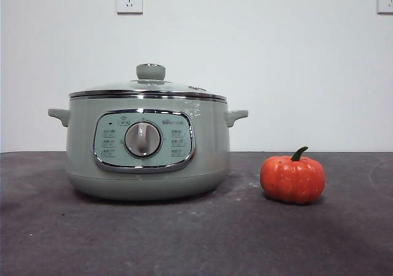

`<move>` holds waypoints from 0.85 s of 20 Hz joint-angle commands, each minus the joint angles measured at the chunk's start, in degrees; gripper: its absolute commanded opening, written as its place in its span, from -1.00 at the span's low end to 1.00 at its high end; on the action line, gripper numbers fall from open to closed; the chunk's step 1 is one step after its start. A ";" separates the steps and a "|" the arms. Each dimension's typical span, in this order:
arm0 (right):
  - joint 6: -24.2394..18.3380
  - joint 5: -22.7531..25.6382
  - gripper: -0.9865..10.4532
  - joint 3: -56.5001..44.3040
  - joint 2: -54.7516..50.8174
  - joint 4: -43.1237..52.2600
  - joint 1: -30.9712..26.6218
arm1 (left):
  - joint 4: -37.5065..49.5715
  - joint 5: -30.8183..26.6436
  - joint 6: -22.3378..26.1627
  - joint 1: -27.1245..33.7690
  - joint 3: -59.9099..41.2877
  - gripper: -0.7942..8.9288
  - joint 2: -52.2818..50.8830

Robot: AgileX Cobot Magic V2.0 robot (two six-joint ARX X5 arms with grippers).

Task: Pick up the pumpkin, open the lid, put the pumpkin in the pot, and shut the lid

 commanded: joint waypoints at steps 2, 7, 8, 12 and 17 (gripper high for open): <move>-6.08 -3.82 -0.85 7.76 6.08 -5.86 0.13 | -3.61 3.48 0.61 0.13 6.05 -0.85 3.02; -12.83 -8.96 -0.85 18.53 15.21 -16.79 0.13 | -10.97 9.35 6.03 0.13 15.08 -0.85 9.49; -14.25 -9.79 -0.85 20.48 16.85 -18.86 0.13 | -12.55 10.64 7.23 0.13 16.72 -0.85 10.80; -19.76 -11.17 -0.85 29.18 23.85 -28.59 0.15 | -20.04 15.69 13.09 0.13 24.02 -0.85 16.96; -25.42 -13.64 -0.85 37.66 30.29 -39.41 0.17 | -29.44 18.56 20.06 0.13 31.58 -0.85 23.74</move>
